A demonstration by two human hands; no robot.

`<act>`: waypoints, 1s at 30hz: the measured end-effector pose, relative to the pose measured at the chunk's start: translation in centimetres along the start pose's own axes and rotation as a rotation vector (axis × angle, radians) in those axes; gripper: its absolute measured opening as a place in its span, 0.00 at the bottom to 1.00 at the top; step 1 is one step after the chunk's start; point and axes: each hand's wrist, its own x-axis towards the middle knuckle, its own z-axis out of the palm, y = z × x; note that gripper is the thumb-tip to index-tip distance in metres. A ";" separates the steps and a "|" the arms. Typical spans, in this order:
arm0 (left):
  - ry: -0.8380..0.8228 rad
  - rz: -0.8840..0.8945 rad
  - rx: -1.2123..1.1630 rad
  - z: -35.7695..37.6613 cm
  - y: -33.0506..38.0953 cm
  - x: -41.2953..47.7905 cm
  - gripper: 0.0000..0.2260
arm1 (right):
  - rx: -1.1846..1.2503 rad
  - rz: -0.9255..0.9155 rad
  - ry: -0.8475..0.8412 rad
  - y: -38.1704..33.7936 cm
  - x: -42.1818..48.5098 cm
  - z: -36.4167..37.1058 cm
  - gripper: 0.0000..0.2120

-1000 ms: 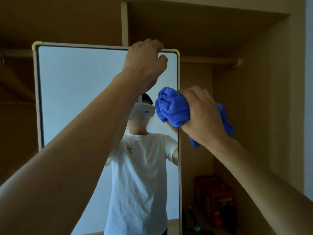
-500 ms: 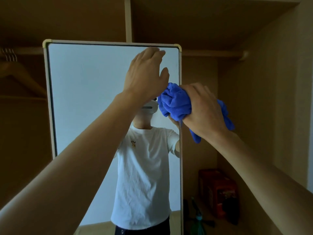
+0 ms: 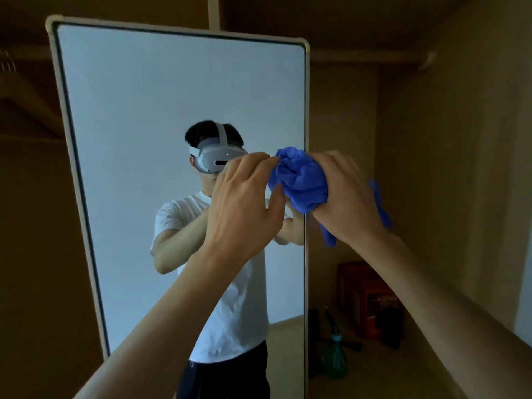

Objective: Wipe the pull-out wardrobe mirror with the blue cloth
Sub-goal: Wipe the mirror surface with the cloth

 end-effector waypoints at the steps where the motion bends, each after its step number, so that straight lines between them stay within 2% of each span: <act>1: -0.012 -0.004 -0.002 0.2 -0.1 -0.4 0.26 | 0.003 0.004 -0.007 0.1 -0.5 0.2 0.28; 9: -0.104 -0.031 -0.037 1.7 -0.1 -2.8 0.17 | 0.059 0.041 -0.029 0.5 -3.4 1.6 0.28; 20: -0.129 -0.037 0.000 3.9 -0.1 -6.1 0.18 | 0.125 0.110 -0.093 1.0 -7.9 3.6 0.29; 23: -0.138 -0.042 0.018 4.4 -0.2 -6.9 0.18 | 0.226 0.181 -0.184 1.1 -8.8 4.0 0.21; 25: -0.154 -0.040 0.026 4.8 -0.3 -7.4 0.18 | 0.239 0.130 -0.112 1.0 -9.5 4.1 0.16; 27: -0.168 -0.041 0.026 5.2 -0.4 -8.1 0.18 | 0.247 0.103 -0.065 0.9 -10.5 4.2 0.18; 30: -0.177 -0.039 0.023 6.0 -0.6 -9.4 0.18 | 0.204 0.122 -0.097 1.0 -12.0 4.4 0.25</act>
